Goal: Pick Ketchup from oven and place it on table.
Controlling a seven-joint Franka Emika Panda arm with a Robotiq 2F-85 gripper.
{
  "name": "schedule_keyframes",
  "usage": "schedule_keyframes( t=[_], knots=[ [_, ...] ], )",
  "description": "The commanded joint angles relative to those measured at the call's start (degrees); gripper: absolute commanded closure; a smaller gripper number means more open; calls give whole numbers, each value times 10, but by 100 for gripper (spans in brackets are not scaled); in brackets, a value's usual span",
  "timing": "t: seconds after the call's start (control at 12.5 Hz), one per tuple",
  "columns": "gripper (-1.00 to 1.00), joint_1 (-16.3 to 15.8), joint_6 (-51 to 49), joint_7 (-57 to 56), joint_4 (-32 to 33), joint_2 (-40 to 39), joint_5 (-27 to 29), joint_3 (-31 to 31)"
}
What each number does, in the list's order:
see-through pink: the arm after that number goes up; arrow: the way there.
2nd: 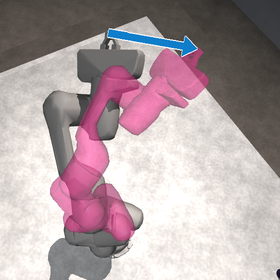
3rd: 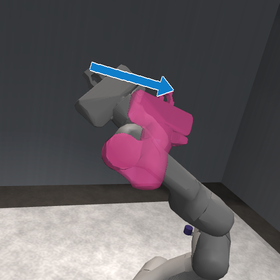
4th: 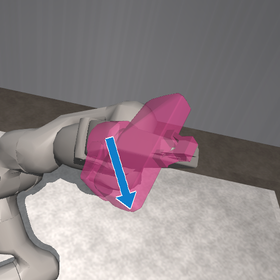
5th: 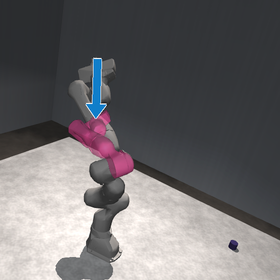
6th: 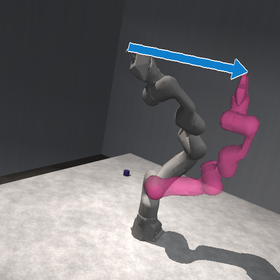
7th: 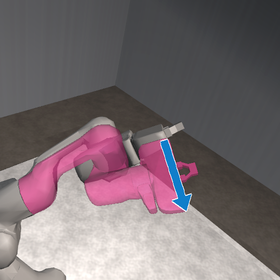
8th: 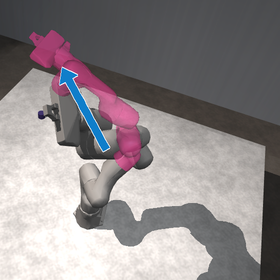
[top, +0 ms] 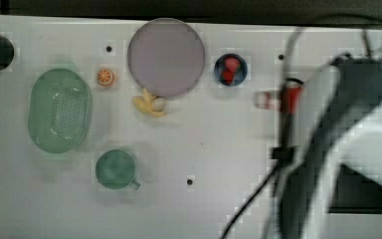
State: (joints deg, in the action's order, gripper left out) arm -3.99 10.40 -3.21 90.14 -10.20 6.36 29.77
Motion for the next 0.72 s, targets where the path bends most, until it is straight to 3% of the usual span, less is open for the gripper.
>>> schedule_keyframes(
  t=[0.08,0.4,0.72],
  knots=[
    [-24,-58,-42,-22,12,6,11,-58],
    [-24,-87,-38,6,41,6,8,-114],
    [-24,-103,1,124,123,5,-20,-137]
  ],
)
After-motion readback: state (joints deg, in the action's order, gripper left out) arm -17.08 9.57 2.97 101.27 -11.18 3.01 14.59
